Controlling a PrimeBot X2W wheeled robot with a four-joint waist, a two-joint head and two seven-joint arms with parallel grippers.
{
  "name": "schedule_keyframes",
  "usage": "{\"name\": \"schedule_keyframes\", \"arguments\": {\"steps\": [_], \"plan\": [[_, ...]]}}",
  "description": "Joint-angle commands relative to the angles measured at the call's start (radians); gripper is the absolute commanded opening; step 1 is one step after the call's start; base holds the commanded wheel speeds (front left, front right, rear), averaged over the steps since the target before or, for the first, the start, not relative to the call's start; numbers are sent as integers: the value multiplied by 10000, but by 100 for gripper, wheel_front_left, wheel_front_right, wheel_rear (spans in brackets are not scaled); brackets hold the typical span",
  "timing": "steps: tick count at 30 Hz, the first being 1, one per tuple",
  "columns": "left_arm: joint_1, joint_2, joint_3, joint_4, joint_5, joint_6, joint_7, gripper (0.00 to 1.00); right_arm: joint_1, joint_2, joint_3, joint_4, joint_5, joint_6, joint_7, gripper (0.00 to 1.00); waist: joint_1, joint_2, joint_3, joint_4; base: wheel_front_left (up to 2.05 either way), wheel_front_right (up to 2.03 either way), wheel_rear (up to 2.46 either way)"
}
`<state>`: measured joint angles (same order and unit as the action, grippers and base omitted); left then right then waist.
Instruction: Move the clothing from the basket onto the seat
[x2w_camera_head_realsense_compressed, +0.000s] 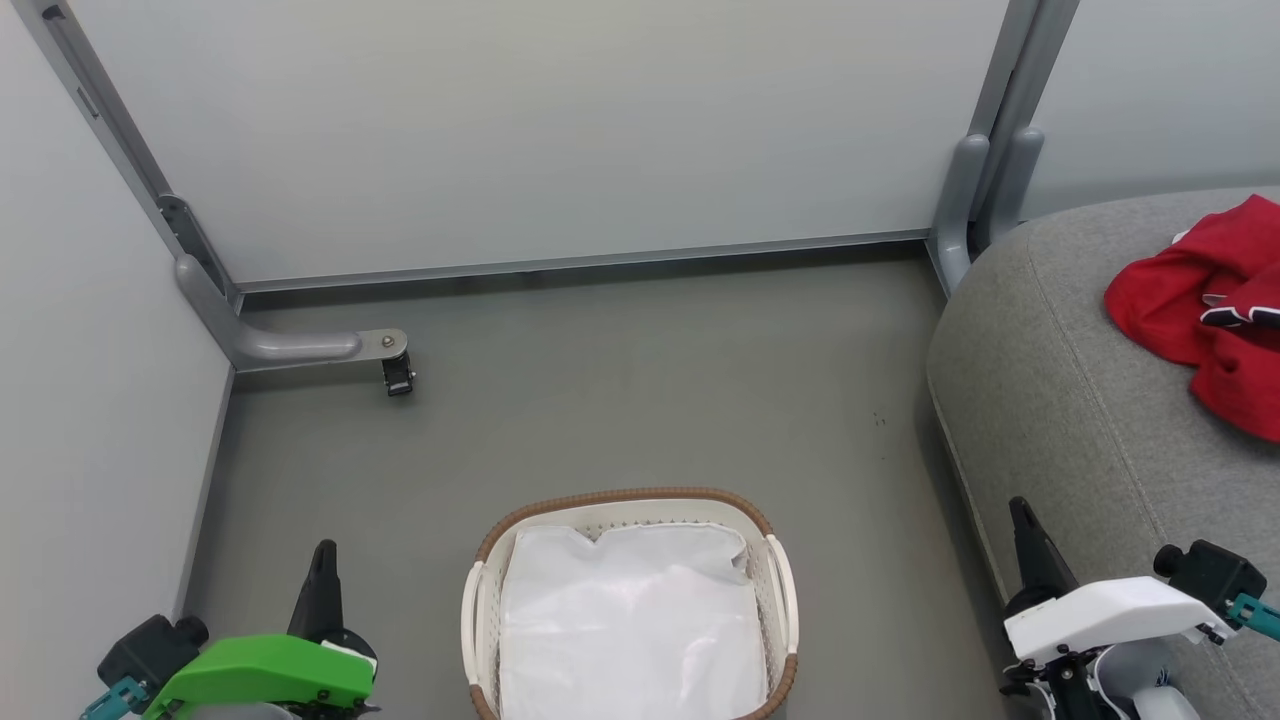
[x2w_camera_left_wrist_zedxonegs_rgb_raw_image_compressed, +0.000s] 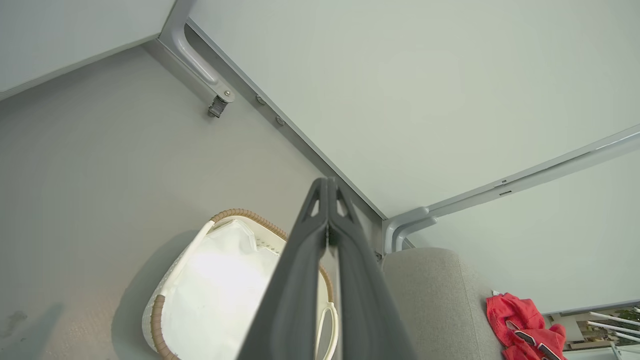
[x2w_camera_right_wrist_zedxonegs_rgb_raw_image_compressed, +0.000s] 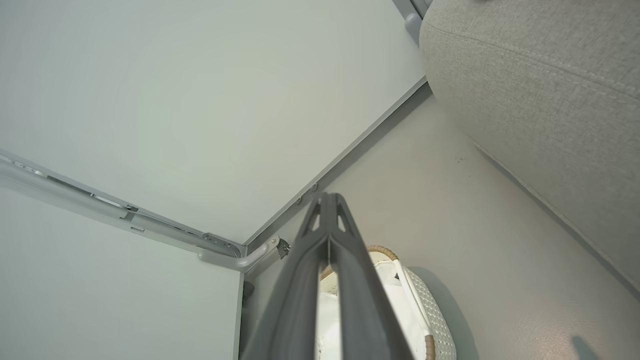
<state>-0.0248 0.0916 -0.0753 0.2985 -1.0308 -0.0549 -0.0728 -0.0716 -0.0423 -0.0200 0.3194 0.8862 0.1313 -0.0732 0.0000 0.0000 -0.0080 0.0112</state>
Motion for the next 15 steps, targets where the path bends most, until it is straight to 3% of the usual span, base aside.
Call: {"name": "schedule_keyframes", "arguments": {"steps": [1,15], "plan": [[-308,9,118,-125,-285,-112,68,0,-231,-56,-70,-177,342,-3,85,0,0,0,2,-2,0,0,0],[-461,-89,550,-242,-1571,-268,493,0,-292,-67,-278,-322,1960,-4,506,0,0,0,21,-21,0,0,0]]}}
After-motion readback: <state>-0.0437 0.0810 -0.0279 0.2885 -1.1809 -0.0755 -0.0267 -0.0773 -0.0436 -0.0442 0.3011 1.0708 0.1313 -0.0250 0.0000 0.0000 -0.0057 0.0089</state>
